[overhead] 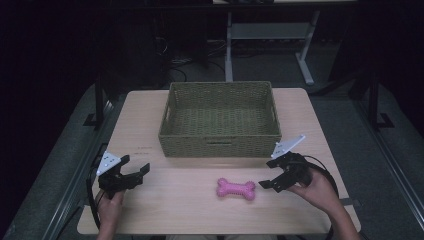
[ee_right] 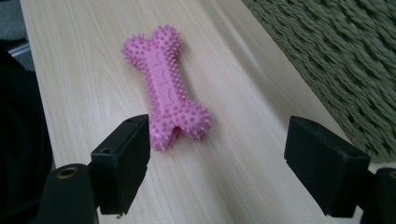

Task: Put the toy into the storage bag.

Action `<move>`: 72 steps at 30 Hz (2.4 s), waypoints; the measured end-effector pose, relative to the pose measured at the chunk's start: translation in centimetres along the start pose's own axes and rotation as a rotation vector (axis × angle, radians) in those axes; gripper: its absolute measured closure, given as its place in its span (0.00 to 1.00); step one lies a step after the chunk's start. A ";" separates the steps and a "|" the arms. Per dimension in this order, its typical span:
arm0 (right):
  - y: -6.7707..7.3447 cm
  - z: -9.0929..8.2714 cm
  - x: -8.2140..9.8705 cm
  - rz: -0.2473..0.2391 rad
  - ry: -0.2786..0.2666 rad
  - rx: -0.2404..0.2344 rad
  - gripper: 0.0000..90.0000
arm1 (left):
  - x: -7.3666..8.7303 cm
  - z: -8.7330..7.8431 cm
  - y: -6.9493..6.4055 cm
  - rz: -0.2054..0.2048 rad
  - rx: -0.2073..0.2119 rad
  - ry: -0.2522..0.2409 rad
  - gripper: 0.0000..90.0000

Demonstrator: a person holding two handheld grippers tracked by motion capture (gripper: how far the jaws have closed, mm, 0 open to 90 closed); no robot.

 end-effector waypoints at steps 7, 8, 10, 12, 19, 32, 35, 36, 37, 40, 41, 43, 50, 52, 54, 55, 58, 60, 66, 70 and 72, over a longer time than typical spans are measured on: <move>0.5 0.6 -1.8 -0.058 0.027 -0.018 0.24 | 0.0 0.0 0.1 -0.003 0.000 -0.005 0.15; 0.5 0.6 -2.0 -0.067 0.027 -0.021 0.24 | 0.0 0.0 0.1 -0.003 0.000 -0.006 0.15; 0.6 0.7 -2.3 -0.078 0.035 -0.025 0.24 | 0.0 0.0 0.1 -0.003 0.000 -0.006 0.15; 0.7 0.9 -2.7 -0.086 0.041 -0.029 0.24 | -0.1 0.0 0.0 -0.002 0.001 -0.004 0.15; 1.3 1.4 -3.8 -0.121 0.057 -0.043 0.24 | -0.1 -0.1 0.1 -0.007 0.004 -0.009 0.15; 2.0 3.6 -5.1 -0.181 0.125 -0.071 0.27 | -0.1 -0.1 0.2 -0.012 0.005 -0.016 0.15; 2.1 4.0 -5.2 -0.185 0.137 -0.077 0.27 | -0.1 -0.2 0.2 -0.013 0.008 -0.019 0.15; 2.1 4.2 -5.2 -0.190 0.138 -0.081 0.28 | -0.2 -0.1 0.1 -0.013 0.008 -0.019 0.15; 2.2 4.3 -5.3 -0.188 0.142 -0.085 0.29 | -0.2 -0.1 0.1 -0.014 0.007 -0.018 0.15; 2.3 4.7 -5.4 -0.197 0.154 -0.090 0.29 | -0.2 -0.1 0.1 -0.014 0.008 -0.018 0.15; 2.3 4.9 -5.4 -0.201 0.158 -0.090 0.29 | -0.2 -0.2 0.1 -0.013 0.006 -0.018 0.15; 2.4 5.3 -5.4 -0.207 0.167 -0.096 0.29 | -0.1 -0.2 0.2 -0.013 0.006 -0.017 0.15; 2.7 6.3 -5.5 -0.218 0.196 -0.098 0.34 | -0.1 -0.2 0.2 -0.015 0.006 -0.017 0.15; 2.7 6.4 -5.5 -0.225 0.197 -0.097 0.34 | -0.1 -0.2 0.2 -0.015 0.006 -0.017 0.15; 2.9 6.6 -5.5 -0.226 0.208 -0.097 0.34 | -0.1 -0.2 0.2 -0.016 0.006 -0.017 0.15; 2.9 6.7 -5.5 -0.228 0.208 -0.099 0.34 | -0.1 -0.2 0.2 -0.016 0.007 -0.016 0.15; 3.0 6.9 -5.6 -0.235 0.215 -0.098 0.34 | -0.1 -0.2 0.2 -0.014 0.007 -0.017 0.15; 3.1 7.1 -5.6 -0.241 0.219 -0.092 0.35 | -0.1 -0.2 0.2 -0.015 0.007 -0.017 0.15; 3.3 7.5 -5.6 -0.255 0.235 -0.090 0.38 | -0.1 -0.2 0.2 -0.014 0.008 -0.017 0.15; 3.4 7.6 -5.6 -0.255 0.241 -0.091 0.38 | -0.1 -0.2 0.2 -0.016 0.007 -0.017 0.15; 3.4 7.7 -5.6 -0.259 0.242 -0.095 0.40 | -0.1 -0.2 0.2 -0.015 0.010 -0.017 0.15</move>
Point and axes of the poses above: each handheld gripper's, and its own axes: z roughly forward along the jaws, x roughly out of its underside, y roughly to its left, the point moved 3 cm from there along z, roughly forward along the jaws, and after that the axes turned 6 degrees about y, right-handed, at the moved point
